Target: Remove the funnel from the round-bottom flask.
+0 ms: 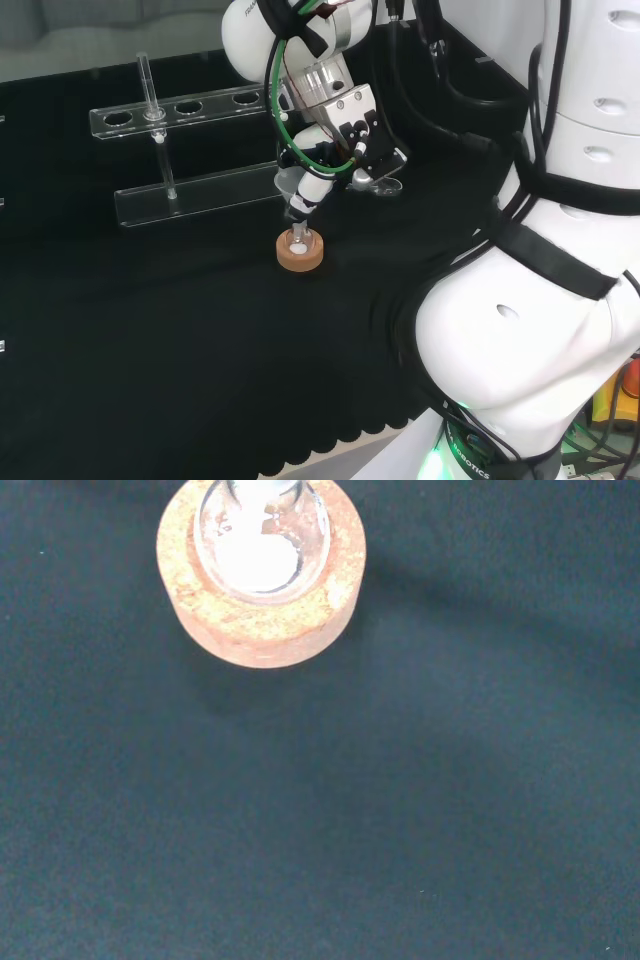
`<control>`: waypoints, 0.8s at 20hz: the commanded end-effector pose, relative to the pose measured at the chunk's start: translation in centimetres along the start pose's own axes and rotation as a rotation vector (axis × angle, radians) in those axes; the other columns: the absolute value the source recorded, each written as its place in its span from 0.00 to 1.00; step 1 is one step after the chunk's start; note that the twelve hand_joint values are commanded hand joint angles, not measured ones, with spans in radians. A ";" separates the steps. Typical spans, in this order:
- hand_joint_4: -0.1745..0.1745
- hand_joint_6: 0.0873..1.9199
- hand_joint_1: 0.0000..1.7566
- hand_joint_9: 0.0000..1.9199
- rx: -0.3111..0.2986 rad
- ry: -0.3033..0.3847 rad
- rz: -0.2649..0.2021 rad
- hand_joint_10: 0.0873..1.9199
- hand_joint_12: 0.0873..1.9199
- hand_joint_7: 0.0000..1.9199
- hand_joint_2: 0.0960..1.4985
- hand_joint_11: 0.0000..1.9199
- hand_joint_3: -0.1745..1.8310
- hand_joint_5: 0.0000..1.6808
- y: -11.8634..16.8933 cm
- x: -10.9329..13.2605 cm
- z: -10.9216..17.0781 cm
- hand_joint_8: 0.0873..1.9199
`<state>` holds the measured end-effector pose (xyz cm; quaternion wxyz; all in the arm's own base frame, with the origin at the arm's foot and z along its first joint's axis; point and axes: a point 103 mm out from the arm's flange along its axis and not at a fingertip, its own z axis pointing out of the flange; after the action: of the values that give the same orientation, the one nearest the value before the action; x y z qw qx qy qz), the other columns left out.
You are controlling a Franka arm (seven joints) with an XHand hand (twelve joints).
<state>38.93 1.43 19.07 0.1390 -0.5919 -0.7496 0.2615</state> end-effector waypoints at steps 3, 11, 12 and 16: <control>0.34 0.00 0.37 0.20 -0.039 -0.107 0.004 0.34 0.75 0.01 0.45 0.14 0.24 0.12 0.2 0.3 -0.2 0.29; 0.42 0.03 0.36 0.39 -0.132 -0.193 0.025 0.25 0.68 0.16 0.51 0.23 0.31 0.36 0.2 0.8 -0.7 0.31; 0.44 0.08 0.36 0.41 -0.138 -0.196 0.029 0.23 0.68 0.18 0.52 0.24 0.31 0.38 0.2 0.8 -0.8 0.30; 0.53 0.32 0.37 0.45 -0.157 -0.197 0.018 0.20 0.66 0.22 0.54 0.27 0.32 0.41 -0.1 0.9 -1.7 0.29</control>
<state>39.75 2.54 20.88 0.0327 -0.5796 -0.7714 0.2607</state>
